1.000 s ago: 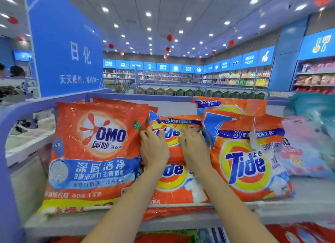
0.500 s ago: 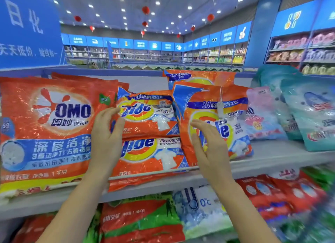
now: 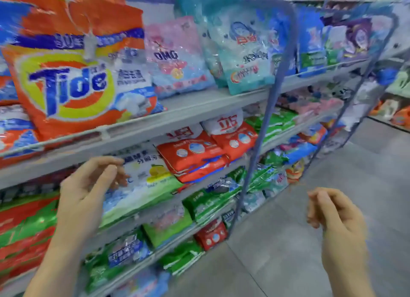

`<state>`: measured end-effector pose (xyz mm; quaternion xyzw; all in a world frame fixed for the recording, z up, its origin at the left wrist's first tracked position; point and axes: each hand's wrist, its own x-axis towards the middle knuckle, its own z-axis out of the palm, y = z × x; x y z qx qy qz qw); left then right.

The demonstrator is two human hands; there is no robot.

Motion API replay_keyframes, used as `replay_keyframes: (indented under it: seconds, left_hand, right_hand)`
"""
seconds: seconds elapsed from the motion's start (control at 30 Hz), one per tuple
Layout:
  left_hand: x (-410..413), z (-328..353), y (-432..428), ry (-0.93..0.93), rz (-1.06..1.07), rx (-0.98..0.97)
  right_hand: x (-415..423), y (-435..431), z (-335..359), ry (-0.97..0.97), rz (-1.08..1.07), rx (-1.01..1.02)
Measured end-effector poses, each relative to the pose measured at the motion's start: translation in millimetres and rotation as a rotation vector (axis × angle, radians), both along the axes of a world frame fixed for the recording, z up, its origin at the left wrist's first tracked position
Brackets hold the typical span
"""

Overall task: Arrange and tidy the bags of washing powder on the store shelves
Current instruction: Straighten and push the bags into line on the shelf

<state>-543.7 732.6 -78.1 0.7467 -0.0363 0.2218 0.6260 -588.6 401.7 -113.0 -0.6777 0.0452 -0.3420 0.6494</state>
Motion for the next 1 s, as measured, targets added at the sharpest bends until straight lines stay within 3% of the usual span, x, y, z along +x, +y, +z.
replay_keyframes:
  seconds: [0.5, 0.8, 1.0]
  left_hand:
    - [86.1, -81.7, -348.8, 0.147, -0.404, -0.053]
    - [199.7, -103.4, -519.1, 0.228, -0.492, -0.101]
    - [305.5, -91.8, -634.3, 0.319, -0.630, -0.107]
  right_hand:
    - [-57.1, -305.0, -37.0, 0.231, -0.363, 0.140]
    - [19.1, -454.7, -67.2, 0.310, -0.540, 0.124]
    - [95.4, -550.8, -48.0, 0.259, -0.609, 0.238]
